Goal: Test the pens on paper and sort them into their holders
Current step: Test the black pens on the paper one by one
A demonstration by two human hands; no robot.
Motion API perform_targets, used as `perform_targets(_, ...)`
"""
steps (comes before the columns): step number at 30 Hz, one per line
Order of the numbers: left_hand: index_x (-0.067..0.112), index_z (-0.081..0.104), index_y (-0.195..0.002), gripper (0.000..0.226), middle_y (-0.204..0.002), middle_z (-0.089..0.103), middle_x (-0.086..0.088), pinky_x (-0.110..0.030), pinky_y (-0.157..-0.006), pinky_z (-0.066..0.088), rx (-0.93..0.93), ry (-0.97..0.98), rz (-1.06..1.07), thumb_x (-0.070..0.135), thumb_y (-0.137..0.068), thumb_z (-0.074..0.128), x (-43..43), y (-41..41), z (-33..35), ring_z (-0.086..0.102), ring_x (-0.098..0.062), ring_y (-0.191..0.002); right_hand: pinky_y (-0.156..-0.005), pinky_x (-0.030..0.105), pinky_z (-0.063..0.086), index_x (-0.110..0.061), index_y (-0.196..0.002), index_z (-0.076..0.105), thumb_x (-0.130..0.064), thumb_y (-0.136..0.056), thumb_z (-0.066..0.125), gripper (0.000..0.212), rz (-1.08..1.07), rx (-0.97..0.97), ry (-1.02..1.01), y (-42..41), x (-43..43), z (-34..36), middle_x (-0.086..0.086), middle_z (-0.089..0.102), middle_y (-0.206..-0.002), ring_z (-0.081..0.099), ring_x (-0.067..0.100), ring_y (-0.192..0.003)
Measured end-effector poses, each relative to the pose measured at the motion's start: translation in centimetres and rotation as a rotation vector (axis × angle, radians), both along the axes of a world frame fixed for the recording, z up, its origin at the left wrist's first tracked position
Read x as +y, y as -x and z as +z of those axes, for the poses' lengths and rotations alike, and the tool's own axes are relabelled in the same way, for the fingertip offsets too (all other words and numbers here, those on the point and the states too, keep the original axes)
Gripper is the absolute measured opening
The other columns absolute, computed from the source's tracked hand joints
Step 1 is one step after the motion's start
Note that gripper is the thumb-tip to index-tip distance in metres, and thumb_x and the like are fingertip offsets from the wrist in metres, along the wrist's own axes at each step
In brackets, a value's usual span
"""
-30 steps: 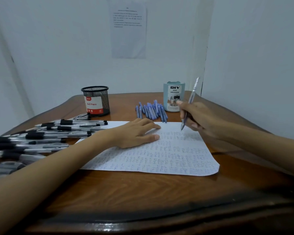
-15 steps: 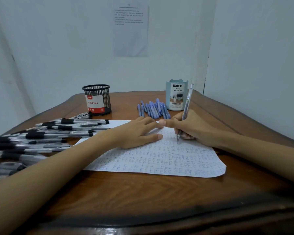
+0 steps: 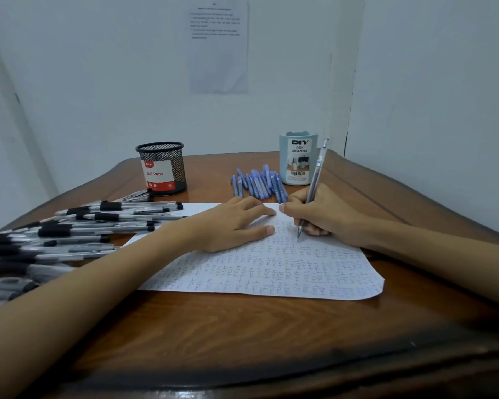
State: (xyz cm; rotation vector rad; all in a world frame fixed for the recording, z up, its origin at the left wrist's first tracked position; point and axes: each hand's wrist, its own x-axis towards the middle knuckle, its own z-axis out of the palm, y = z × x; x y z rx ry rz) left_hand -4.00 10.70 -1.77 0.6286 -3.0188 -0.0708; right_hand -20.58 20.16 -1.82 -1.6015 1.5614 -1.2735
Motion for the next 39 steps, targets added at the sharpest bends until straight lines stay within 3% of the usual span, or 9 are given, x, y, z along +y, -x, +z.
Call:
perform_targets(5,0.028,0.03,-0.143,0.053,-0.141,0.033,0.003,-0.025,-0.103,0.023,0.004,-0.004,-0.001,0.05,-0.095,0.029,-0.09,0.04,-0.09,0.03,-0.011,-0.125,-0.035,0.013,0.032,-0.005,-0.052,0.045,-0.003,-0.088,0.059,0.038,-0.033,0.015,0.038,0.01,-0.11,-0.12,-0.004,0.045,-0.037,0.037,0.005,-0.031)
perform_targets(10,0.028,0.03,-0.143,0.053,-0.141,0.033,0.003,-0.023,-0.101,0.023,-0.003,0.004,0.004,0.05,-0.095,0.028,-0.08,0.08,-0.11,0.03,-0.011,-0.125,-0.037,0.014,0.033,-0.006,-0.051,0.042,-0.005,-0.087,0.061,0.04,-0.012,0.014,0.032,0.05,-0.13,-0.13,0.006,0.039,-0.044,0.036,0.009,-0.034)
perform_targets(15,0.028,0.03,-0.143,0.053,-0.141,0.033,0.003,-0.026,-0.104,0.025,-0.003,0.0,0.001,0.05,-0.095,0.028,-0.09,0.04,-0.14,0.03,-0.011,-0.124,-0.036,0.014,0.031,-0.008,-0.049,0.041,0.001,-0.086,0.058,0.042,-0.009,0.012,0.024,0.14,-0.24,-0.14,0.0,0.041,-0.039,0.035,0.007,-0.033)
perform_targets(20,0.028,0.029,-0.143,0.052,-0.142,0.032,0.003,-0.023,-0.101,0.022,-0.008,0.002,0.004,0.05,-0.095,0.028,-0.1,0.03,-0.1,0.029,-0.011,-0.125,-0.036,0.013,0.033,-0.006,-0.052,0.044,-0.001,-0.087,0.057,0.038,-0.039,0.035,0.038,0.14,-0.35,-0.16,0.003,0.042,-0.044,0.036,0.006,-0.033)
perform_targets(24,0.029,0.029,-0.143,0.052,-0.142,0.032,0.003,-0.023,-0.101,0.023,-0.002,-0.002,0.002,0.05,-0.095,0.028,-0.18,0.04,-0.15,0.03,-0.011,-0.125,-0.038,0.012,0.033,-0.008,-0.051,0.038,0.005,-0.085,0.053,0.039,-0.032,0.061,0.067,0.14,-0.5,-0.21,0.008,0.033,-0.051,0.033,0.005,-0.036)
perform_targets(28,0.029,0.03,-0.143,0.053,-0.141,0.033,0.003,-0.025,-0.103,0.023,0.004,0.0,-0.003,0.051,-0.095,0.028,-0.24,-0.02,-0.23,0.03,-0.01,-0.124,-0.037,0.013,0.033,-0.005,-0.054,0.043,0.0,-0.088,0.056,0.036,-0.029,0.042,0.086,0.22,-0.45,-0.32,0.008,0.037,-0.047,0.035,0.005,-0.034)
perform_targets(39,0.028,0.03,-0.143,0.052,-0.141,0.034,0.003,-0.024,-0.101,0.024,0.009,0.009,-0.009,0.05,-0.095,0.029,-0.38,0.05,-0.3,0.03,-0.011,-0.124,-0.04,0.008,0.032,-0.01,-0.05,0.035,0.005,-0.085,0.052,0.041,-0.046,0.085,0.133,0.17,-0.55,-0.46,0.006,0.03,-0.049,0.032,0.004,-0.035)
